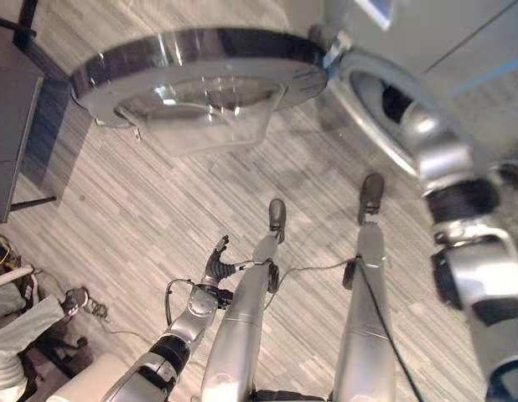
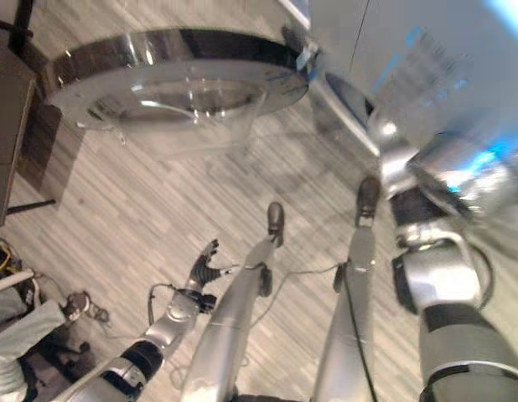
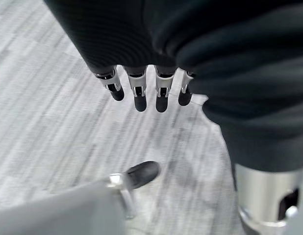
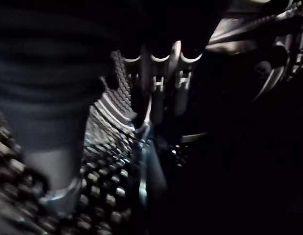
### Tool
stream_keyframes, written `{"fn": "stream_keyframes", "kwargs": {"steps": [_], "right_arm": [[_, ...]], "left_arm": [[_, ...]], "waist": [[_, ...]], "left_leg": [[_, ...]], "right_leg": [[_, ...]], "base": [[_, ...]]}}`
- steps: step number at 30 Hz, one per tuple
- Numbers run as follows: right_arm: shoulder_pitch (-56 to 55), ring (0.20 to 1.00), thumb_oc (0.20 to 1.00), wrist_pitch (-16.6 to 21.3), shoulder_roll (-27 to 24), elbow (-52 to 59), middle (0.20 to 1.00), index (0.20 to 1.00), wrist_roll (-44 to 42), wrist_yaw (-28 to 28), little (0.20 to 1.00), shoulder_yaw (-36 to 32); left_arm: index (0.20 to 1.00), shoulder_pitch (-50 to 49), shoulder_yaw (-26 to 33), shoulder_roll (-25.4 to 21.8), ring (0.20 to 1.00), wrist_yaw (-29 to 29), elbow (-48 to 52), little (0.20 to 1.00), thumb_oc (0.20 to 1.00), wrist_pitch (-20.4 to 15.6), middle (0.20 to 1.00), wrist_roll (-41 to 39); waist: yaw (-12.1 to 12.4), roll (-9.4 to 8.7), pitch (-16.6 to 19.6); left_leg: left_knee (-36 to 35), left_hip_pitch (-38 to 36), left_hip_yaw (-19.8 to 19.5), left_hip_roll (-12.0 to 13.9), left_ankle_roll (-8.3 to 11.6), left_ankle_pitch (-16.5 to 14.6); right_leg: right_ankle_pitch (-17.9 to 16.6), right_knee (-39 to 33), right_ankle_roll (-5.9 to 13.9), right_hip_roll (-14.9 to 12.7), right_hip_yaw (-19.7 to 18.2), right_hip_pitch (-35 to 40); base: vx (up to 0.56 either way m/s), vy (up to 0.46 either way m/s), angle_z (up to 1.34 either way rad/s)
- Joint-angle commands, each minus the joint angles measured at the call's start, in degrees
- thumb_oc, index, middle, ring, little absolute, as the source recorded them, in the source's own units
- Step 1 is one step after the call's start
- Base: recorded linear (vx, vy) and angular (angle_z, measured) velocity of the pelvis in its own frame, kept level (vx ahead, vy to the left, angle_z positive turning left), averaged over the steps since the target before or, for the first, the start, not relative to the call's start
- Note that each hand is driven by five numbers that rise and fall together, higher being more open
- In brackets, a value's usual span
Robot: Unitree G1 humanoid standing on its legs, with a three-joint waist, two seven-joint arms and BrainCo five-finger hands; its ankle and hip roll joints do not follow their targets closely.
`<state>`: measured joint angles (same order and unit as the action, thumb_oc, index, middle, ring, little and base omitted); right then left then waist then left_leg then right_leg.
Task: Grab the laundry basket,head to the washer,open it,put in the laundry and shut it.
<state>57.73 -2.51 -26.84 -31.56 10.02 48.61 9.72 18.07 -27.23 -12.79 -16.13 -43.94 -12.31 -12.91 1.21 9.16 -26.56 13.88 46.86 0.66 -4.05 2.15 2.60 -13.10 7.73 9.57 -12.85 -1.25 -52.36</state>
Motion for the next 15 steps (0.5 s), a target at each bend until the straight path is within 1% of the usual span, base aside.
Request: {"fn": "stream_keyframes", "kwargs": {"steps": [1,3,4,5,6,8,9,11,12,15], "right_arm": [[-0.6,1.000,1.000,2.3,-3.2,4.0,1.000,1.000,6.9,1.2,1.000,-1.6],[-6.2,1.000,1.000,3.0,-1.1,5.2,1.000,1.000,9.1,-0.2,1.000,-1.1],[-11.7,1.000,1.000,3.8,0.6,6.1,1.000,1.000,10.5,-2.2,1.000,0.5],[-11.8,1.000,1.000,3.8,0.6,6.2,1.000,1.000,10.5,-2.2,1.000,0.5],[-15.9,1.000,1.000,4.3,2.0,4.4,1.000,1.000,10.0,-4.4,1.000,2.4],[-20.4,1.000,1.000,4.8,3.5,2.2,1.000,1.000,8.2,-7.6,1.000,3.9],[-20.4,1.000,1.000,4.8,3.5,2.2,1.000,1.000,8.2,-7.6,1.000,3.9],[-26.2,1.000,1.000,4.9,4.5,-0.1,1.000,1.000,7.1,-11.5,1.000,6.0],[-31.6,1.000,1.000,5.2,5.1,-1.1,1.000,1.000,6.3,-15.0,1.000,6.7],[-39.5,1.000,1.000,5.7,5.2,-2.3,1.000,1.000,5.3,-19.4,1.000,6.9]], "left_arm": [[1.000,-2.8,0.8,1.1,1.000,-0.2,-2.8,1.000,1.000,-0.8,1.000,1.4],[1.000,-3.4,1.0,1.7,1.000,0.1,-3.4,1.000,1.000,-0.6,1.000,1.9],[1.000,-4.3,1.2,2.3,1.000,0.5,-4.7,1.000,1.000,-0.4,1.000,2.2],[1.000,-4.3,1.3,2.3,1.000,0.5,-4.7,1.000,1.000,-0.4,1.000,2.2],[1.000,-4.9,1.8,2.4,1.000,0.5,-5.9,1.000,1.000,-0.1,1.000,2.2],[1.000,-5.3,2.7,2.6,1.000,0.9,-8.1,1.000,1.000,0.4,1.000,2.3],[1.000,-5.3,2.7,2.6,1.000,0.9,-8.1,1.000,1.000,0.4,1.000,2.3],[1.000,-5.9,4.1,2.7,1.000,1.3,-10.7,1.000,1.000,1.0,1.000,2.5],[1.000,-6.8,5.2,2.6,1.000,1.8,-12.5,1.000,1.000,1.5,1.000,2.8],[1.000,-8.3,7.2,2.3,1.000,2.2,-15.4,1.000,1.000,2.1,1.000,3.6]], "waist": [[1.0,0.56,3.9],[0.6,0.30,4.1],[0.0,-0.30,4.4],[-0.1,-0.36,4.4],[-0.5,-1.12,4.8],[-1.1,-2.19,5.5],[-1.1,-2.20,5.5],[-1.7,-3.21,6.2],[-2.1,-4.10,6.8],[-2.8,-5.45,8.3]], "left_leg": [[-1.9,-5.7,0.1,2.1,0.09,-5.9],[-2.4,-7.8,0.3,2.2,0.01,-6.0],[-2.9,-10.2,0.3,2.4,0.00,-6.1],[-3.1,-10.2,0.3,2.3,-0.03,-5.7],[-3.5,-12.8,0.3,2.7,0.07,-6.1],[-4.3,-15.2,0.4,2.9,0.08,-5.9],[-4.3,-15.2,0.4,2.9,0.08,-5.8],[-5.0,-18.3,0.3,3.4,0.19,-6.1],[-5.4,-21.2,0.2,3.7,0.22,-6.5],[-6.6,-25.7,0.0,4.4,0.36,-6.7]], "right_leg": [[8.8,2.1,-0.94,1.0,2.7,6.9],[8.8,1.8,-0.93,0.9,2.9,9.0],[8.7,1.1,-0.95,0.8,3.1,11.5],[8.4,0.9,-0.95,0.7,3.1,11.6],[8.6,0.4,-0.98,0.7,3.4,14.4],[8.3,-0.5,-0.98,0.6,3.7,17.0],[8.3,-0.5,-0.98,0.6,3.7,17.0],[8.5,-1.1,-1.02,0.7,4.1,20.3],[8.9,-1.6,-1.08,0.8,4.3,23.6],[9.2,-2.8,-1.08,1.0,4.6,28.5]], "base": [[-0.01,0.031,-0.18],[-0.02,0.035,-0.22],[-0.02,0.024,-0.15],[-0.01,0.006,-0.11],[0.00,-0.008,-0.08],[0.01,-0.013,-0.08],[0.02,-0.011,-0.11],[0.06,-0.024,-0.11],[0.11,-0.038,-0.03],[0.10,-0.034,0.02]]}}
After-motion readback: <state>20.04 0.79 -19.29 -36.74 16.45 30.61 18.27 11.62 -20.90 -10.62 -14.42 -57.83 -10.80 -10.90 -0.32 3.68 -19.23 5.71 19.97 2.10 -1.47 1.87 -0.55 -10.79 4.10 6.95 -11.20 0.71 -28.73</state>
